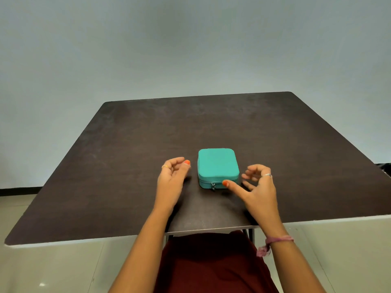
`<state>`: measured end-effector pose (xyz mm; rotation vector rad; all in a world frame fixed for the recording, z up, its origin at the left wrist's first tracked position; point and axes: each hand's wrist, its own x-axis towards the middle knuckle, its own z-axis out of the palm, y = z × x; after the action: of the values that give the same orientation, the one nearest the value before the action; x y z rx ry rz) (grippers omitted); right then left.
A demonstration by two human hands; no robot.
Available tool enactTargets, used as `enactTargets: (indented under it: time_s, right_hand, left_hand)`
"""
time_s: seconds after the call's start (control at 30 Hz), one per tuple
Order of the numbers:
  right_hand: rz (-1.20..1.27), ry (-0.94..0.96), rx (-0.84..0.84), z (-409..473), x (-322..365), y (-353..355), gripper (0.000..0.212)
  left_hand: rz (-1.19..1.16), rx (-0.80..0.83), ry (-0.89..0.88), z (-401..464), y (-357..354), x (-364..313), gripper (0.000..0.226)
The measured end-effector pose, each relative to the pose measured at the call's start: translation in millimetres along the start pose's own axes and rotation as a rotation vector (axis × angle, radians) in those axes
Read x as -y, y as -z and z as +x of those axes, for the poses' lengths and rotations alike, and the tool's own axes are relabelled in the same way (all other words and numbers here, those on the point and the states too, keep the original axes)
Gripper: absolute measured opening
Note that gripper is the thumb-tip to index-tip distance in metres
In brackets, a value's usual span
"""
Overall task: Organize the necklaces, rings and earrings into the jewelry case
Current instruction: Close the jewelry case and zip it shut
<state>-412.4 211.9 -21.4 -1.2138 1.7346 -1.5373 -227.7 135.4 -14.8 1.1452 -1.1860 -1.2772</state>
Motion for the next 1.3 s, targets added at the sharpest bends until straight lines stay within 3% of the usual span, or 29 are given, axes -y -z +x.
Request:
enactTargets:
  time_s: [0.13,0.23,0.43,0.7,0.9,1.03,1.3]
  right_hand:
    - [-0.192,0.125,-0.024,-22,1,-16,0.038]
    - [-0.383,0.154,0.008,-27,0,-33,0.025]
    - [-0.612,0.256,-0.091,-28,6,-48,0.014]
    - [-0.821,0.133,0.030,-14,8,-8,0.017]
    - [-0.826,0.033,0.133,25,10,19,0.013]
    - [-0.757,0.073,0.193,70,7,14,0.013]
    - [-0.599,0.191,0.513,125,5,9,0.015]
  left_hand:
    - [-0.053,0.075,0.106,-1,-26,-2,0.046]
    - [0.015,0.080,0.092,-3,-37,-2,0.050]
    - [0.188,0.134,0.016,-6,-35,1,0.055]
    - [0.294,0.109,-0.041,-10,-37,1,0.056]
    - [0.313,0.114,-0.025,-8,-36,0,0.055]
    - [0.307,0.122,-0.019,-8,-35,0,0.055]
    - [0.220,0.144,0.032,-4,-33,-1,0.054]
